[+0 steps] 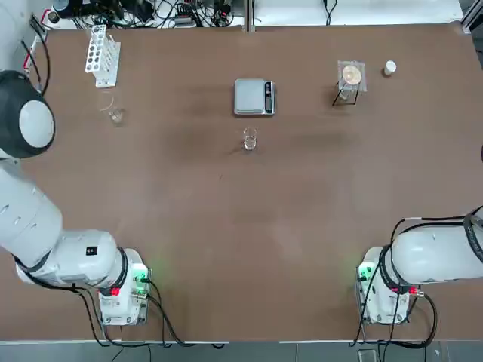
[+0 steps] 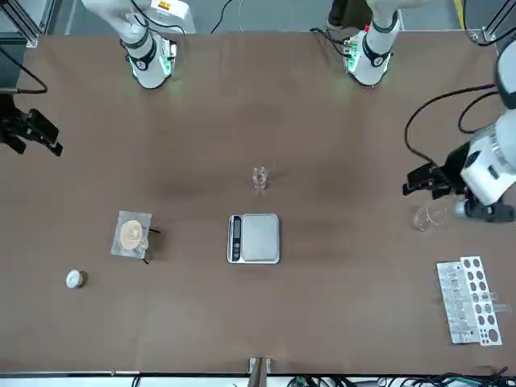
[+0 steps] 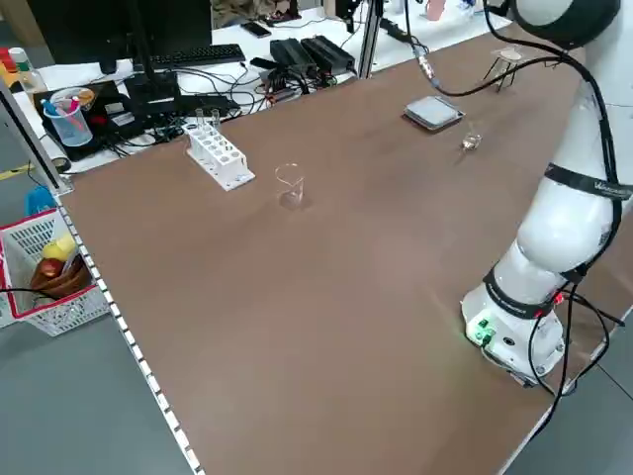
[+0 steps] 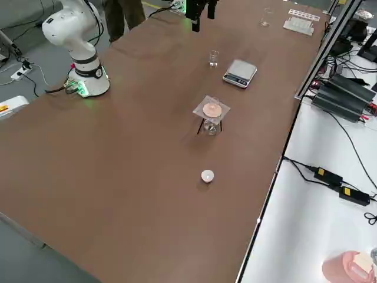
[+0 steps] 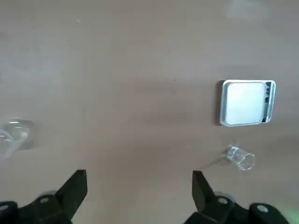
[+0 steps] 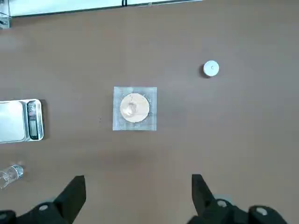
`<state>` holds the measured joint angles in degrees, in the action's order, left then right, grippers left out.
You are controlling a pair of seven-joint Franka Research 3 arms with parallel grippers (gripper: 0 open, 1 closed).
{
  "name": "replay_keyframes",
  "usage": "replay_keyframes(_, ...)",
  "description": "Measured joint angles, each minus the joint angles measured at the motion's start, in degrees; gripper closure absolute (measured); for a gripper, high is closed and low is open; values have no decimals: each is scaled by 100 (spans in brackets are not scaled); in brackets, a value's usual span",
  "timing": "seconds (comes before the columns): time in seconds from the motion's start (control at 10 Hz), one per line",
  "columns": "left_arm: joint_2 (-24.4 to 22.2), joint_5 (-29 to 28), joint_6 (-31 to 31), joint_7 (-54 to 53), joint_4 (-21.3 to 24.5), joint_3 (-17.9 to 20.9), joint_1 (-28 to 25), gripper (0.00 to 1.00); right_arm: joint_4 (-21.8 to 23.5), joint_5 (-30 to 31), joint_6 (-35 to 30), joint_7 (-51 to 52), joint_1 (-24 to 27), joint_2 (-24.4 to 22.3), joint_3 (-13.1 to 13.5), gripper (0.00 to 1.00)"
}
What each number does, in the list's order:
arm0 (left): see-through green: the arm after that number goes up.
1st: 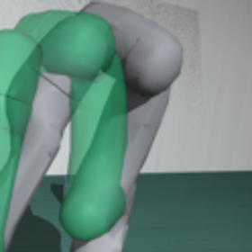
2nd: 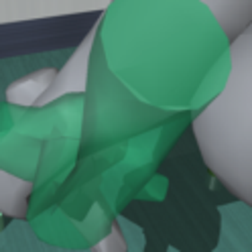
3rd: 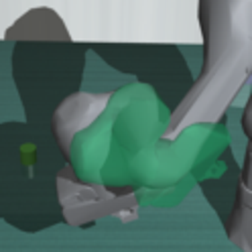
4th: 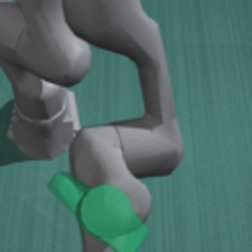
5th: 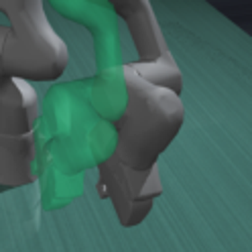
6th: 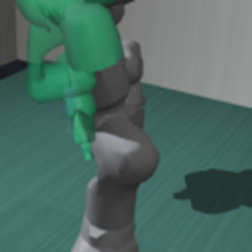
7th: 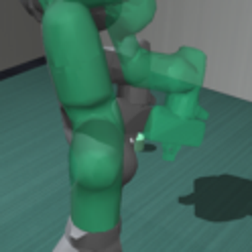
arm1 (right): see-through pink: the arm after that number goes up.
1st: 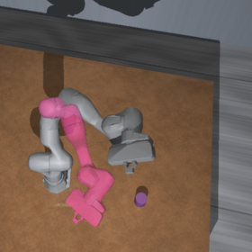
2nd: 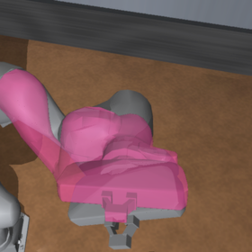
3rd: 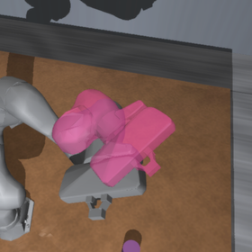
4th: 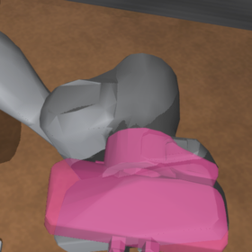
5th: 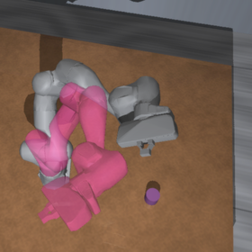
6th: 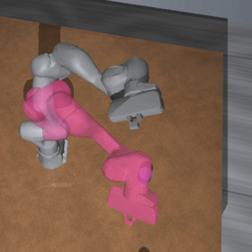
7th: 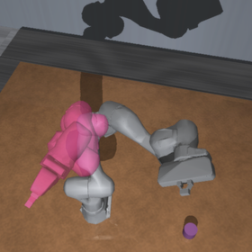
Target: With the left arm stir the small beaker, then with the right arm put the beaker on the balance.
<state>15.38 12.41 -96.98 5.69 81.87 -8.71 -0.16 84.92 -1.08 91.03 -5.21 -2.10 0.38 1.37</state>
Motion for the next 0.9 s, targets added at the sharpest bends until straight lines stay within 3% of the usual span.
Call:
replay_keyframes(0.3, 47, 46, -942, 635, 776, -145, 822, 2, 6, 11, -7, 0, -1, 7, 0, 0)
replay_keyframes(0.7, 38, 836, -2417, 719, 1977, -814, 873, 14, 13, 12, 45, 0, -45, 8, -6, 0)
replay_keyframes(0.9, 17, 1207, -3527, 719, 2669, -1189, 857, 17, 18, 12, 118, 0, -56, 8, -6, 0)
